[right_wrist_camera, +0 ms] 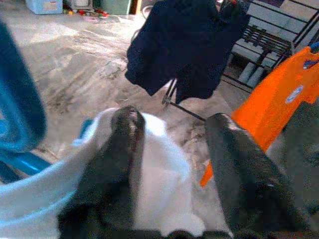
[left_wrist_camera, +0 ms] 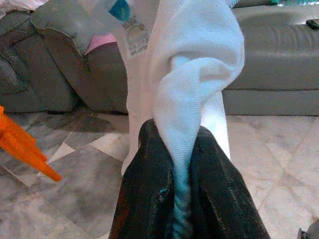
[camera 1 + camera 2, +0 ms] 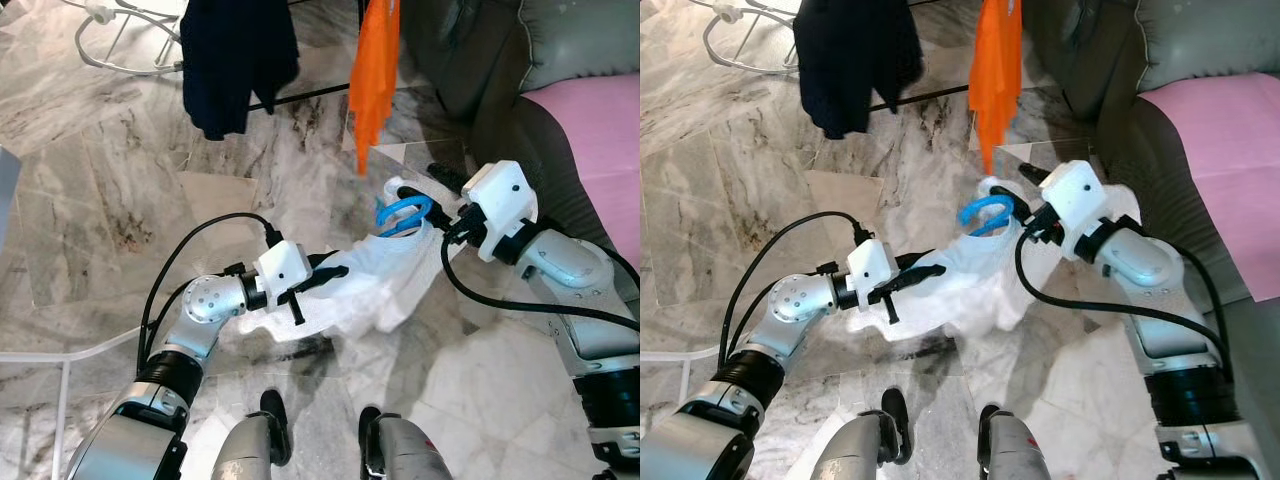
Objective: Hang hanger
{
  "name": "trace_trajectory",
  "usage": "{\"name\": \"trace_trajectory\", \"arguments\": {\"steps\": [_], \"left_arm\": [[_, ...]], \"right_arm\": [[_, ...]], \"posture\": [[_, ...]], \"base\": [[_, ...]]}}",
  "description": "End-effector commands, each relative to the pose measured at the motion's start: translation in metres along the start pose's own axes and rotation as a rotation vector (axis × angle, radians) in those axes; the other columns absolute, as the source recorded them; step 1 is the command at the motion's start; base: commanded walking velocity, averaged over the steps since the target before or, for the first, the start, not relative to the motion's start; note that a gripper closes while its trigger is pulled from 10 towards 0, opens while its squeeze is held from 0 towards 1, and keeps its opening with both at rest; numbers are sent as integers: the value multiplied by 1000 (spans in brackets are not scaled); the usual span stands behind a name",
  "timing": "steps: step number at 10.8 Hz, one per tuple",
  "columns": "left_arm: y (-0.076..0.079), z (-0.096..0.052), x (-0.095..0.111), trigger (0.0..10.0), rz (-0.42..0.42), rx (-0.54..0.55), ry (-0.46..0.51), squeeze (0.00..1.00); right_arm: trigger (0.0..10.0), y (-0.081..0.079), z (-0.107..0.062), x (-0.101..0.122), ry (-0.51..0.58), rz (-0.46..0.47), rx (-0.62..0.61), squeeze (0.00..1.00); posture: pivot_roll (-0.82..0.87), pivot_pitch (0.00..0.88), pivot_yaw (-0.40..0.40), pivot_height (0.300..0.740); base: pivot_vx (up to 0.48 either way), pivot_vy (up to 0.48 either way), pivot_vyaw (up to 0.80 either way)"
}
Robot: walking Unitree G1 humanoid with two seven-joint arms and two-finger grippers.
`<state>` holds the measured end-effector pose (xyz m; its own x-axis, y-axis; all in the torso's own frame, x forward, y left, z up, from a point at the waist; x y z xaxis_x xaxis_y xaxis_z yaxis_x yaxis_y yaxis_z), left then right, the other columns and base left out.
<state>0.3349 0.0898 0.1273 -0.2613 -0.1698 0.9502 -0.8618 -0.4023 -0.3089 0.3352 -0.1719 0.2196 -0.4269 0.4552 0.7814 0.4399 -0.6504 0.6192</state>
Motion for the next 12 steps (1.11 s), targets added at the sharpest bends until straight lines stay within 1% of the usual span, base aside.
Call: {"name": "trace_trajectory", "arguments": {"steps": [1, 3, 4, 5, 6, 8, 9, 10, 11, 12], "left_arm": [[-3, -2, 5, 0, 8, 19, 36, 0], [-6, -3, 3, 0, 9, 29, 16, 0], [-8, -4, 3, 0, 9, 38, 8, 0], [-10, -7, 1, 0, 4, 47, 0, 0], [-10, -9, -2, 0, 3, 52, -17, 0], [-15, -18, -7, 0, 13, 62, -56, 0], [-16, -21, -8, 0, 26, 53, -72, 0], [-16, -28, -12, 0, 46, 42, -102, 0], [-17, -33, -14, 0, 56, 33, -122, 0], [-16, -36, -14, 0, 63, 17, -126, 0]], "right_arm": [[10000, 3, 0, 4, 25, -9, -12, 1000], [10000, 25, -8, 12, 58, -49, -102, 1000], [10000, 33, -12, 14, 66, -54, -129, 1000], [10000, 37, -17, 14, 57, -75, -122, 1000], [10000, 37, -21, 14, 54, -76, -86, 1000], [10000, 34, -42, -1, -39, -27, 128, 1000], [10000, 34, -50, -10, -97, -33, 199, 1000], [10000, 40, -52, -18, -130, -35, 208, 1000], [10000, 40, -50, -22, -137, -26, 225, 1000], [10000, 35, -44, -27, -147, -62, 253, 1000]], "posture": [[-201, 312, 53, 740], [-206, 314, 53, 740], [-210, 315, 52, 740], [-212, 315, 51, 740], [-212, 315, 53, 740], [-215, 313, 54, 740], [-215, 315, 52, 740], [-216, 317, 49, 740], [-215, 318, 49, 740], [-208, 318, 48, 740]], "base": [[0, 0, 0], [0, 0, 0], [0, 0, 0], [0, 0, 0], [0, 0, 0], [0, 0, 0], [0, 0, 0], [0, 0, 0], [0, 0, 0], [0, 0, 0]]}}
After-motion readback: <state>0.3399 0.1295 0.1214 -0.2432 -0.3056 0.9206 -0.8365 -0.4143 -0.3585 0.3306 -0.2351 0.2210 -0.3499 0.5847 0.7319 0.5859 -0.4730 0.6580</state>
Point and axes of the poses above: a point about 5 cm out from each wrist's last joint towards the gripper, its own z axis pointing out of the wrist towards the gripper, its own x axis along the axis of the wrist's last joint, y = z × x, the point moved 1 cm from there along z, pointing out of the wrist towards the gripper, and after that the axes turned 9 degrees about -z, right-handed, at the moved point
